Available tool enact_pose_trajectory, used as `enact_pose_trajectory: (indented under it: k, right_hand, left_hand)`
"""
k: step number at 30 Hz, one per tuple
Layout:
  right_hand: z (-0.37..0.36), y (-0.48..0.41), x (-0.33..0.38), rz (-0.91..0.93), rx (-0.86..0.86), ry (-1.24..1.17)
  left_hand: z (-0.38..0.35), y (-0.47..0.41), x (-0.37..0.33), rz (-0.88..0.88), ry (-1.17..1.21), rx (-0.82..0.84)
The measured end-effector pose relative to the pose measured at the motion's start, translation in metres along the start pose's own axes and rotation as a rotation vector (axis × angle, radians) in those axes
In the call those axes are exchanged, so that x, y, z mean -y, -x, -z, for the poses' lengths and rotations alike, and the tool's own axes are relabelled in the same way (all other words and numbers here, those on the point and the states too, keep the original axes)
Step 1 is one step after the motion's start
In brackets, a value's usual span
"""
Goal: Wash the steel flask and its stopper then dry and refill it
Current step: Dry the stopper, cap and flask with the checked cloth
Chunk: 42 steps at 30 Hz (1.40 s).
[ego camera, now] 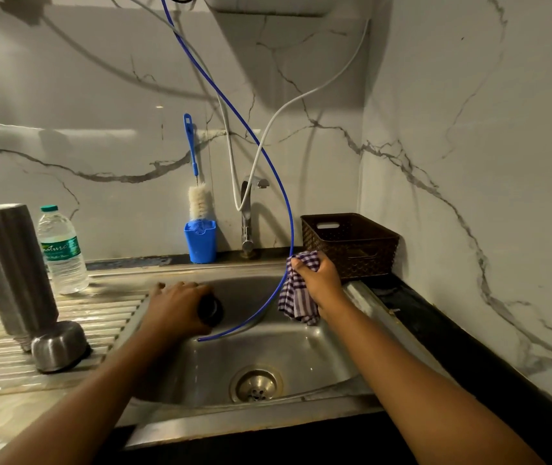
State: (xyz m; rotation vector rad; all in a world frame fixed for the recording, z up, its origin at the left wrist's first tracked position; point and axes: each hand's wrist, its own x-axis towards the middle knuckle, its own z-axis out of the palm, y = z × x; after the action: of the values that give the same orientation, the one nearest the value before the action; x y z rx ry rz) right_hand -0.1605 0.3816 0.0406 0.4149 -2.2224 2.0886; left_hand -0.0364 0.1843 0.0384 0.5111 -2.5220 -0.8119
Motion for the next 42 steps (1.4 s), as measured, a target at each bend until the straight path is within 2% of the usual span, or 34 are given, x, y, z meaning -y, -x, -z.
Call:
enact_pose_trajectory:
  k: [3,6,7,11,15,18,20,23,28,32,35,39,42]
  right_hand:
    - [-0.006,0.004,-0.002,0.079,0.059,0.099]
    - [-0.011,0.006,-0.004,0.125,0.113,0.191]
    - [-0.012,0.008,-0.004,0.134,0.135,0.216]
    - [-0.016,0.018,0.002,0.198,0.181,0.270]
    - [-0.027,0.032,0.014,0.210,0.217,0.222]
    - [-0.044,0.042,0.021,0.043,0.267,0.040]
    - [-0.055,0.049,0.027,-0.112,0.328,-0.097]
    - [-0.072,0.061,0.036,-0.268,0.438,-0.285]
    - [-0.112,0.087,0.042,-0.343,0.543,-0.289]
    - [-0.135,0.101,0.038,-0.357,0.466,-0.358]
    - [-0.137,0.103,0.027,-0.291,0.435,-0.348]
    - [-0.131,0.106,0.021,-0.241,0.457,-0.331]
    - [-0.131,0.107,0.018,-0.235,0.475,-0.311]
  left_hand:
    - [-0.003,-0.008,0.006,-0.075,0.010,0.059]
    - [-0.006,-0.005,0.009,0.014,-0.190,0.099]
    - [-0.008,-0.005,0.014,0.032,-0.187,0.092]
    - [0.008,-0.015,0.007,0.127,0.293,0.177]
    - [0.034,-0.008,-0.006,0.076,0.600,0.125]
    - [0.063,0.008,-0.006,0.016,0.647,0.091]
    - [0.088,0.023,0.009,0.038,0.652,0.013]
    - [0.134,0.055,0.049,0.096,0.627,-0.119]
    - [0.176,0.103,0.110,0.227,0.547,-0.360]
    - [0.181,0.121,0.159,0.339,0.422,-0.315]
    - [0.182,0.125,0.186,0.424,0.223,-0.310]
    - [0.177,0.131,0.189,0.480,-0.048,-0.305]
    - [0.179,0.129,0.185,0.505,-0.138,-0.286]
